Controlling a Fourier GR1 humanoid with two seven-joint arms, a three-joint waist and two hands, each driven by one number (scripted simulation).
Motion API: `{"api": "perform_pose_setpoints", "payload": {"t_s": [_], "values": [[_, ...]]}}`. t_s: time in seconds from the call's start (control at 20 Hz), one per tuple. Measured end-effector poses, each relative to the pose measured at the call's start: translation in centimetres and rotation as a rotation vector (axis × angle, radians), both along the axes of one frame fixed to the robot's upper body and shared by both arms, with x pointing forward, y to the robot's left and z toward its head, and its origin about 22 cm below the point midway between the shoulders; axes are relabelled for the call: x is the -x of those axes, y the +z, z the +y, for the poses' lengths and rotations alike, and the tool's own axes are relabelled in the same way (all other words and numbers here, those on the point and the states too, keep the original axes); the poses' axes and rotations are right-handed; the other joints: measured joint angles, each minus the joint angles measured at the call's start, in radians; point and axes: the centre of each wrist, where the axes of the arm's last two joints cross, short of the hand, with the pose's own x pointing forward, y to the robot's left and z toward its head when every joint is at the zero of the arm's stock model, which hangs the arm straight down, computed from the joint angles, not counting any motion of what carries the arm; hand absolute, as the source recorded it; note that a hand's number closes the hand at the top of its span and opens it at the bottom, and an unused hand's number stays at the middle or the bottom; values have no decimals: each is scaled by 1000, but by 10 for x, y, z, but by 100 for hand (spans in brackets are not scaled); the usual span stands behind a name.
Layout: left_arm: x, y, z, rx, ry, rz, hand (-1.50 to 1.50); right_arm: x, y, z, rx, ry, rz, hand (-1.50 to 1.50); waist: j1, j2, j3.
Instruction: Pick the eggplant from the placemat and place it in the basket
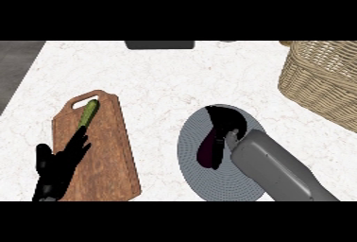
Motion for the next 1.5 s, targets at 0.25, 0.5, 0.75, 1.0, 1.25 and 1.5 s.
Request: {"api": "perform_pose_setpoints", "payload": {"t_s": [0.25, 0.5, 0.75, 1.0, 1.25, 1.5], "values": [[0, -3, -1, 9, 1, -2, 0, 2, -14, 0, 8, 0, -2, -150, 1, 0, 1], [-1, -1, 3, 6, 1, -2, 0, 4, -24, 3, 16, -7, 1, 150, 2, 0, 0], [-1, 0, 3, 7, 0, 2, 0, 1, -24, 3, 53, 72, -48, 150, 2, -2, -2], [-1, 1, 1, 7, 3, 12, 0, 2, -27, 5, 88, 124, -77, 150, 1, -3, -3], [-1, 2, 2, 6, -5, 5, 0, -4, -26, 0, 106, 84, -126, 150, 3, -1, -2], [-2, 4, -1, 6, -11, 1, 0, -32, -15, -3, 158, -202, -247, 150, 11, 6, -2]]}}
